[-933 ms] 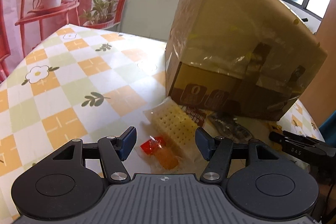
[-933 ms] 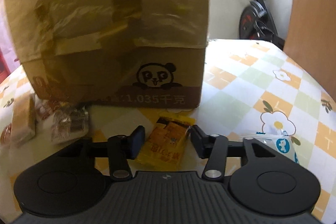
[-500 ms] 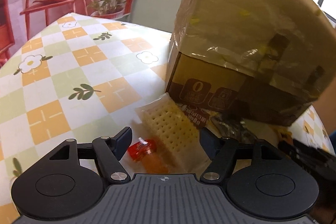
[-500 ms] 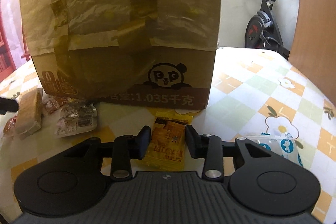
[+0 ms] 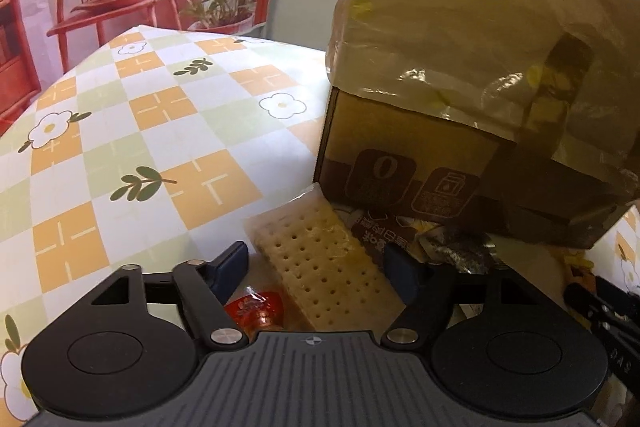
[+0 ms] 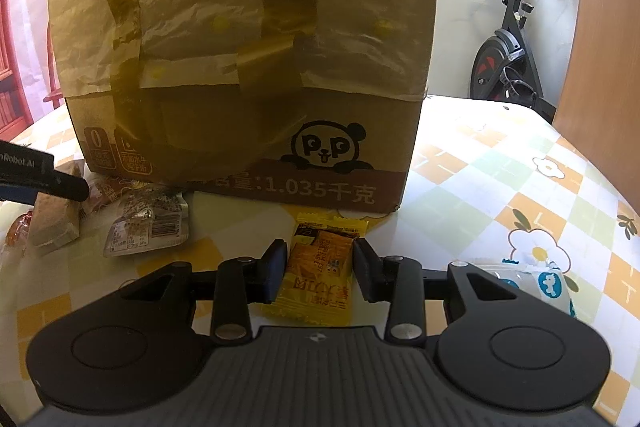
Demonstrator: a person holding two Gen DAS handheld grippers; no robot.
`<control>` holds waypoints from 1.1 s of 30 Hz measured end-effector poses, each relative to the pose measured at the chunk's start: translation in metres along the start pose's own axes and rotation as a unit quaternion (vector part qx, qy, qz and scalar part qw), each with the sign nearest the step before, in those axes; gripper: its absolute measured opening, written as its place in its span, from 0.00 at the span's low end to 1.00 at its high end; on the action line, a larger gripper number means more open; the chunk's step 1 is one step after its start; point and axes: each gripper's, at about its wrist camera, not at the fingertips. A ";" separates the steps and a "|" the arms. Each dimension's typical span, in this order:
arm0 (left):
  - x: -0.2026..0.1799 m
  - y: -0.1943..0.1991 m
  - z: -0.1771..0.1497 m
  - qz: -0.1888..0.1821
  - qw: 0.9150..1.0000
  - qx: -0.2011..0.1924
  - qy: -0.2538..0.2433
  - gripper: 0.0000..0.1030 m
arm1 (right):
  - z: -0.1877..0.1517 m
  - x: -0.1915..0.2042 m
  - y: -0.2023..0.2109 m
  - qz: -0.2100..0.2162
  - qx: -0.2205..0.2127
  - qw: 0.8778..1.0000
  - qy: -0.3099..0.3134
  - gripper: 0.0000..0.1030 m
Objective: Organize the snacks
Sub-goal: 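Grasp the cracker biscuit pack with left tool while right lifts the yellow packet toward the box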
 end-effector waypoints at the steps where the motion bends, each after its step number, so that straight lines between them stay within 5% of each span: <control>1: 0.001 0.002 -0.002 -0.004 1.000 -0.001 -0.002 0.66 | 0.000 -0.001 0.000 0.002 0.000 1.000 -0.002 0.38; 22: -0.008 0.062 -0.047 -0.070 0.994 -0.072 -0.047 0.62 | -0.001 -0.004 0.004 0.006 -0.009 1.000 -0.010 0.38; 33: -0.011 0.090 -0.036 -0.085 0.986 -0.124 -0.072 0.62 | -0.002 -0.020 0.017 0.036 -0.028 0.998 -0.048 0.38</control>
Point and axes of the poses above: each gripper's, at about its wrist camera, not at the fingertips, and y roughly against the way its jaws point, x to its left, z to its top, and after that the axes turned 7 degrees about x, right-handed
